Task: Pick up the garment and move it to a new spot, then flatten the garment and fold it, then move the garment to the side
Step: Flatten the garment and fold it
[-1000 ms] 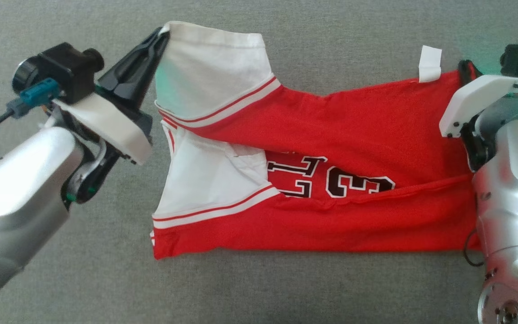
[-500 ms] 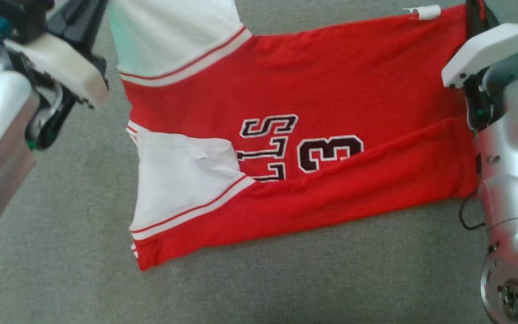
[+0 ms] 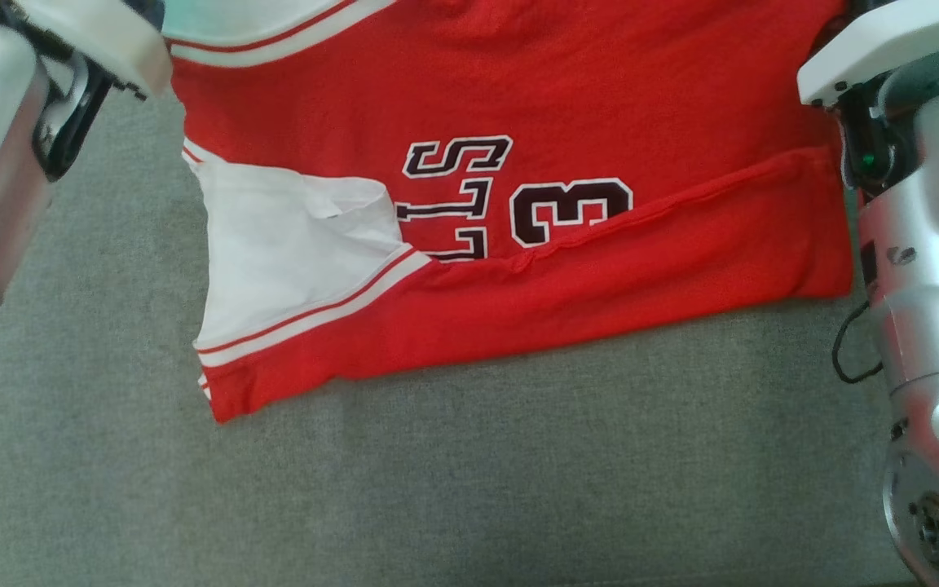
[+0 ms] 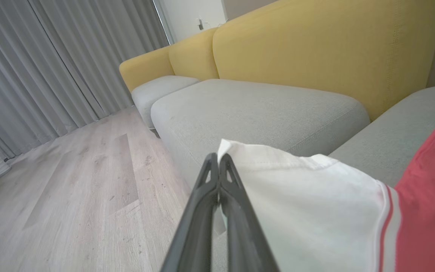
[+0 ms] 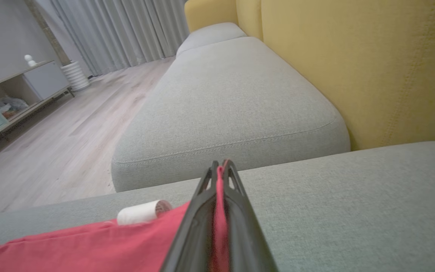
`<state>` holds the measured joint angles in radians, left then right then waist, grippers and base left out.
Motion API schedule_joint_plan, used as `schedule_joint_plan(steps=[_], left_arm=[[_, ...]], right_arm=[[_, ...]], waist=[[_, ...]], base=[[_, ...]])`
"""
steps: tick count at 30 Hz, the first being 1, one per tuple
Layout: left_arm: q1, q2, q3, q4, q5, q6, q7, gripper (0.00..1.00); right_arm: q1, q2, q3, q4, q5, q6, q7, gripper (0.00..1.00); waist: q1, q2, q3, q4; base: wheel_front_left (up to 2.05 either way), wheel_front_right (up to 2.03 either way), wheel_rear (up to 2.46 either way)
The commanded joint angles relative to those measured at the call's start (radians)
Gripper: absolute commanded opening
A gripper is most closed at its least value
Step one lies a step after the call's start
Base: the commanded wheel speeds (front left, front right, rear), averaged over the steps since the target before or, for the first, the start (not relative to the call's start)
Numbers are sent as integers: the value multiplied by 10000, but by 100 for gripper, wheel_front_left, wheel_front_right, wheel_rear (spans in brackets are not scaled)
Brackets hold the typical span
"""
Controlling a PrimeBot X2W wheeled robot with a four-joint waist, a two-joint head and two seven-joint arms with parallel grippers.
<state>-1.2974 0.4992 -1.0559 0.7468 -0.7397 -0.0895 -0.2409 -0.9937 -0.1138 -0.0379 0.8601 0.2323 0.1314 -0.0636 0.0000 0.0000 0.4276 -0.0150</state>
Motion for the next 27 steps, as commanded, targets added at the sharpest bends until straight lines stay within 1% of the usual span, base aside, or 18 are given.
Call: schedule_joint_plan(steps=[1,5,8,11,13,15,18,21,27], left_arm=[[-668,317,460,1,103,-20,-139,0],[-528,127,664,256,201,-130,-198,0],[-105,53,839,178,35,-255,-203,0],[445,127,728,-58,-163,-355,-205,0],[878,216,586,-248,-500,-388,-88,0],[1308,386,314,-554,-741,-402,184,0],[2038,641,-13,-1313,-1380,-407,700,0],[2653,1070,-285,-1992,-1845,-409,1319,0],[3850,2030,-867,-3816,-3091,-410,3189,0]], right_arm=[[-321,4,213,-332,117,-7,-103,0],[-165,-191,440,-281,545,-7,-176,0],[102,-440,642,-271,887,-7,-131,0],[466,-698,875,-341,1334,-7,67,0],[770,-907,1079,-440,1644,-7,302,0],[1150,-1166,1422,-559,1812,-7,586,0],[1823,-1463,1855,-769,2274,-7,1040,0],[2486,-1773,2221,-1074,2805,-7,1470,0],[3556,-2442,2755,-1748,3682,-7,2422,0]], waist=[[0,0,-8,15],[0,0,-149,132],[0,0,-356,238],[0,0,-663,343],[0,0,-920,402],[0,0,-1233,443],[0,0,-1726,539],[0,0,-2149,627],[0,0,-2684,744]], base=[[0,0,0],[0,0,0],[0,0,0],[0,0,0],[0,0,0],[0,0,0],[0,0,0],[0,0,0],[0,0,0]])
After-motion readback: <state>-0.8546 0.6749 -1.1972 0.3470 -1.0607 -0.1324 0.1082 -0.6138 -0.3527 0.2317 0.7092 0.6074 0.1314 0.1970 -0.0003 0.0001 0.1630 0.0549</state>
